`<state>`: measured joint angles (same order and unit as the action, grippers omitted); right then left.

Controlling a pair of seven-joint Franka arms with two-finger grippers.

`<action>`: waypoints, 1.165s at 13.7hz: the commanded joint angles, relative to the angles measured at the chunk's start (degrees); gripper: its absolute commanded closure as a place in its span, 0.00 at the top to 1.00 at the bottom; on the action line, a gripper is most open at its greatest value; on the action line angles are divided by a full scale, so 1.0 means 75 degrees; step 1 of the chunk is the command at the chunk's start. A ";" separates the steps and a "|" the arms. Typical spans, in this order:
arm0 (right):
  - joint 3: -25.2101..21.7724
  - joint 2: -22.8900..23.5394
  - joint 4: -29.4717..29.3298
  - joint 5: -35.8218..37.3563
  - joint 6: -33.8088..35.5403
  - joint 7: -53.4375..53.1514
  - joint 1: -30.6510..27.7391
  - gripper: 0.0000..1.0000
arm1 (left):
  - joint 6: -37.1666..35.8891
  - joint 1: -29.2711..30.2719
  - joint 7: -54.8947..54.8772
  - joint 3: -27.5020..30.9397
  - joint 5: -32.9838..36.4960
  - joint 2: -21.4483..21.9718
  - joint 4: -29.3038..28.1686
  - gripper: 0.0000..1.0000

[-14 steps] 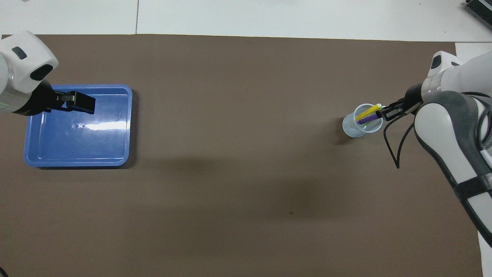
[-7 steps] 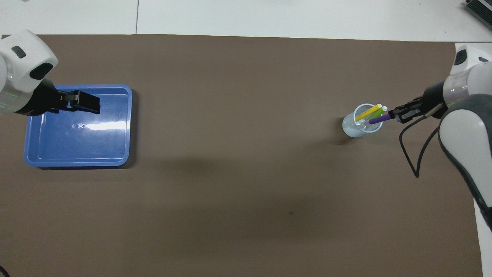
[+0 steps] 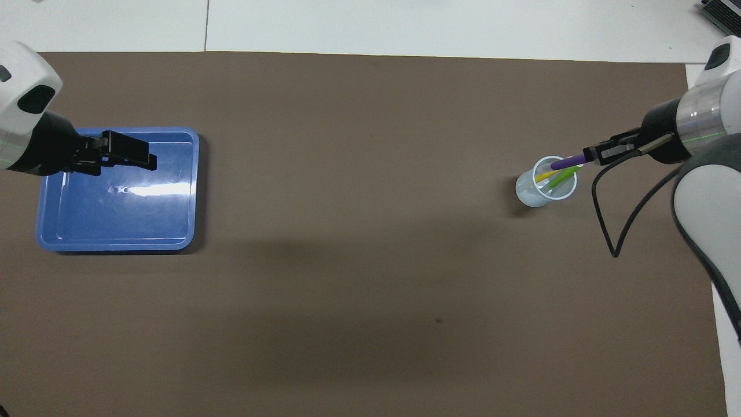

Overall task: Right arm passes pens to left for tray arrangement
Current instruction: 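Carry the purple pen toward the left gripper while the left gripper approaches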

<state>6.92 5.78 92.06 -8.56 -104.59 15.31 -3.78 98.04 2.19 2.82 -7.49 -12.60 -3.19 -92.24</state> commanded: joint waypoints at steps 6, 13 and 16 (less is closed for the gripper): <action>0.0120 0.0062 -0.0075 -0.2151 -0.0316 -0.3327 0.0058 0.00 | 0.0369 0.0270 0.1332 -0.0021 -0.2054 0.0531 -0.1269 0.95; 0.0120 0.0085 0.0077 -0.3228 -0.1090 -0.6819 0.0937 0.00 | 0.0615 0.0153 0.3898 -0.0033 -0.4048 0.0250 -0.1505 0.92; 0.0120 0.0132 0.0182 -0.4293 -0.1101 -0.7021 0.0962 0.00 | 0.1048 0.0083 0.4835 -0.0056 -0.4752 0.0215 -0.1705 0.92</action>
<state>7.69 6.72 92.24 -36.03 -111.57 -36.13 3.97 103.13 3.48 34.59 -7.83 -45.21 -2.05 -103.23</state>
